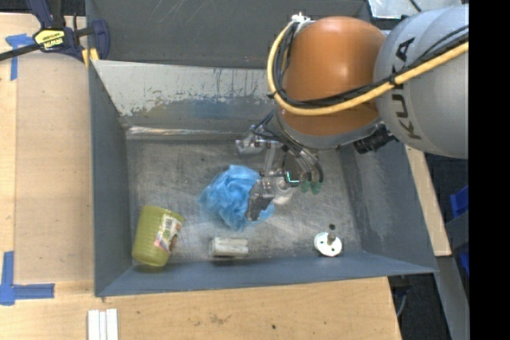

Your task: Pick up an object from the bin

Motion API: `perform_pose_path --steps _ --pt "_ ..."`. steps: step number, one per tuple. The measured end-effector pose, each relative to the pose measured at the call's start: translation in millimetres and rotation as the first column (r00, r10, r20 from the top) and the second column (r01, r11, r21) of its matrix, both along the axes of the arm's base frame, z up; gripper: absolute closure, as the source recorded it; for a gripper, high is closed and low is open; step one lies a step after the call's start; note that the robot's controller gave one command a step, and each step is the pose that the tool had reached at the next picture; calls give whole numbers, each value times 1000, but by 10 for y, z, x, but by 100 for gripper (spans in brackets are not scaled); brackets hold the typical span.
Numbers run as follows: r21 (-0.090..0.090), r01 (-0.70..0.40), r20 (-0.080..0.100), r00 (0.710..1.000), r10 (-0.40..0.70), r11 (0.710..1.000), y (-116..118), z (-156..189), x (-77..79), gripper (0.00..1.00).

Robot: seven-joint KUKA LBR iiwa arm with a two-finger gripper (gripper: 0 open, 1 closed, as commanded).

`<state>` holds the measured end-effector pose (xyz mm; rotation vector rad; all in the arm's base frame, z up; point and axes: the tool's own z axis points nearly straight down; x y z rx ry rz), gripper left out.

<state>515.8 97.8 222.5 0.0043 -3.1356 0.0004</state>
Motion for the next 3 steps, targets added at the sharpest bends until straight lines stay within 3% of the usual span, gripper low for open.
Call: perform_pose_path --steps 1,2,3 --pt "1 2 9 1000 -2 1000 -6 44 17 0" --pt "3 146 15 989 -146 989 -103 -357 144 0" --pt "-1 81 4 997 -81 997 -105 -604 136 0"
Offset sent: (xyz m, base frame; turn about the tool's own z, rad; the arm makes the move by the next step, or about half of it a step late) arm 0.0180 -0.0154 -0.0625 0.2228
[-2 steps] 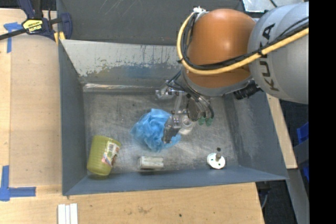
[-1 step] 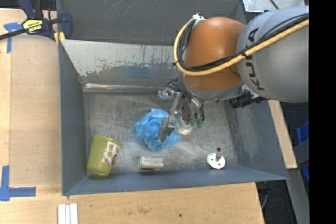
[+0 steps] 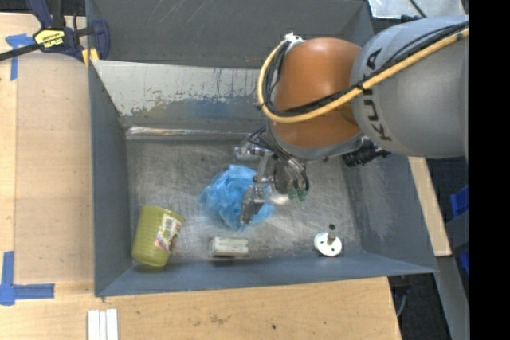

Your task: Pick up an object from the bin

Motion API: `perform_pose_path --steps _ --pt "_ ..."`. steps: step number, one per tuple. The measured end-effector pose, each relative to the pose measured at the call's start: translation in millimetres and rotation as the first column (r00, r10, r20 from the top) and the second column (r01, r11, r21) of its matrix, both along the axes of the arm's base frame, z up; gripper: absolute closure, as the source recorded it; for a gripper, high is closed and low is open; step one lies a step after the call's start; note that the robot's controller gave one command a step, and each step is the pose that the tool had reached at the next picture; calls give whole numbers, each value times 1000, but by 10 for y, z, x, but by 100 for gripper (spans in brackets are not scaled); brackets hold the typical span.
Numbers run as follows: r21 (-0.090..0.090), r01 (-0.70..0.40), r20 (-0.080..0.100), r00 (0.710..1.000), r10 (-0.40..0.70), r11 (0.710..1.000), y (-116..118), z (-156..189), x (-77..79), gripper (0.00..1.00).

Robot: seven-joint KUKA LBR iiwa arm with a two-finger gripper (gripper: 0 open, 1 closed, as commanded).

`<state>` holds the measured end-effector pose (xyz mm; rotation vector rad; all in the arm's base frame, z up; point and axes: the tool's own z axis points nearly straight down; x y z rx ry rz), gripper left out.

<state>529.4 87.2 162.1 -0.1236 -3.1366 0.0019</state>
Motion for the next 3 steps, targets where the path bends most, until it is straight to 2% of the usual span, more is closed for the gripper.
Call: perform_pose_path --steps 1,2,3 --pt "1 -46 3 999 46 999 -6 -176 27 0" --pt "1 226 3 974 -226 974 -1 -505 27 0" --pt "3 23 13 1000 -23 1000 -15 -855 25 100"
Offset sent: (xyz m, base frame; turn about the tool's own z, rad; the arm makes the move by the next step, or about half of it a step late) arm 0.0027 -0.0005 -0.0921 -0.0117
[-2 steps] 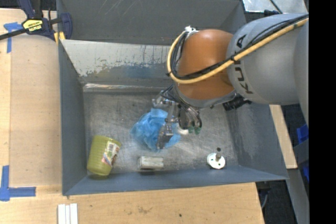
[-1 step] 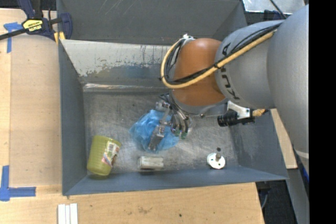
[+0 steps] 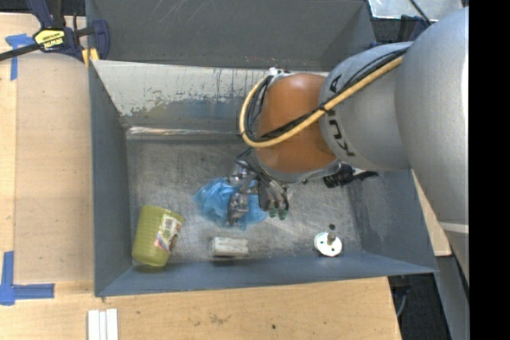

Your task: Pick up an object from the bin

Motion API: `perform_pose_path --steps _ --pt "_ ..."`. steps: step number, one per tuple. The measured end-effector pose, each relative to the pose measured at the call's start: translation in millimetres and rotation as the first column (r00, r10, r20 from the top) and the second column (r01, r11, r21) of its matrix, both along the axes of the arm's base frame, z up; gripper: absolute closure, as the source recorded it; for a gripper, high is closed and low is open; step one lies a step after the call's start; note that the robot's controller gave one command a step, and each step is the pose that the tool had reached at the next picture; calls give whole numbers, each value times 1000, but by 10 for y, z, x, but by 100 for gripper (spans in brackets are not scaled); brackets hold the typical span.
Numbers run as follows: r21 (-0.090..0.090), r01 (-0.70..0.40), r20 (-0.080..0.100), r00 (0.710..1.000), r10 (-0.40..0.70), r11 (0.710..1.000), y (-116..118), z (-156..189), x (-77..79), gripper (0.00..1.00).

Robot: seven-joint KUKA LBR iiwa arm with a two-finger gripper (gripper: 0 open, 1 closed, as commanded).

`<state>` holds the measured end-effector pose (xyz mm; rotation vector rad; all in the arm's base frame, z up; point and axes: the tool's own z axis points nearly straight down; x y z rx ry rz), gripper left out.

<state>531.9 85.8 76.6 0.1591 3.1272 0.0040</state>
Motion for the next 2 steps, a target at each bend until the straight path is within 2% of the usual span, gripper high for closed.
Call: perform_pose_path --steps 2 --pt "0 0 -2 1000 0 1000 -1 36 -10 100"
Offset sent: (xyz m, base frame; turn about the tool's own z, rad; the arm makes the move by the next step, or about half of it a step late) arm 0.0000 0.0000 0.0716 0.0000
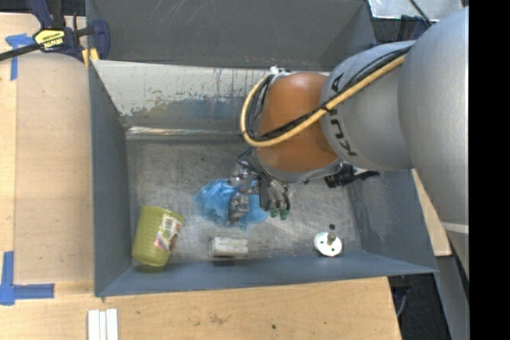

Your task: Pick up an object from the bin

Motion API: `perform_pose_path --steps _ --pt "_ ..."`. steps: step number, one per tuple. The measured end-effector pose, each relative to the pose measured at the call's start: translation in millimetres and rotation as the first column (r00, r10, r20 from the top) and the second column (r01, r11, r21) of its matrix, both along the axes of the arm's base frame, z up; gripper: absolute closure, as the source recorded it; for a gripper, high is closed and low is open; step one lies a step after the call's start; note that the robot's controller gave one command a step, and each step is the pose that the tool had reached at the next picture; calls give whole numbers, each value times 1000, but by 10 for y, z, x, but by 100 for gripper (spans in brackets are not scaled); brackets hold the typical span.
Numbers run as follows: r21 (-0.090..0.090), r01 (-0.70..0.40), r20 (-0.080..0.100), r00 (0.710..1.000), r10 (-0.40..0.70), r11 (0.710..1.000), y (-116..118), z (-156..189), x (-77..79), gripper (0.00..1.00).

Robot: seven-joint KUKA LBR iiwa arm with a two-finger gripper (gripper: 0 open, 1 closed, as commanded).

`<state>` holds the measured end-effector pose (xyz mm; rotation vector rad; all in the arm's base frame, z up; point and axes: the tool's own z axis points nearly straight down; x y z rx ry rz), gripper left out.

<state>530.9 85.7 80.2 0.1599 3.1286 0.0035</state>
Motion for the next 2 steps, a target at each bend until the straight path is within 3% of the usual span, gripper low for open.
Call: perform_pose_path --steps 1,2 --pt "-2 0 -9 1000 0 1000 -5 181 -19 100" --pt "-1 0 -4 1000 0 1000 -4 320 1 100"
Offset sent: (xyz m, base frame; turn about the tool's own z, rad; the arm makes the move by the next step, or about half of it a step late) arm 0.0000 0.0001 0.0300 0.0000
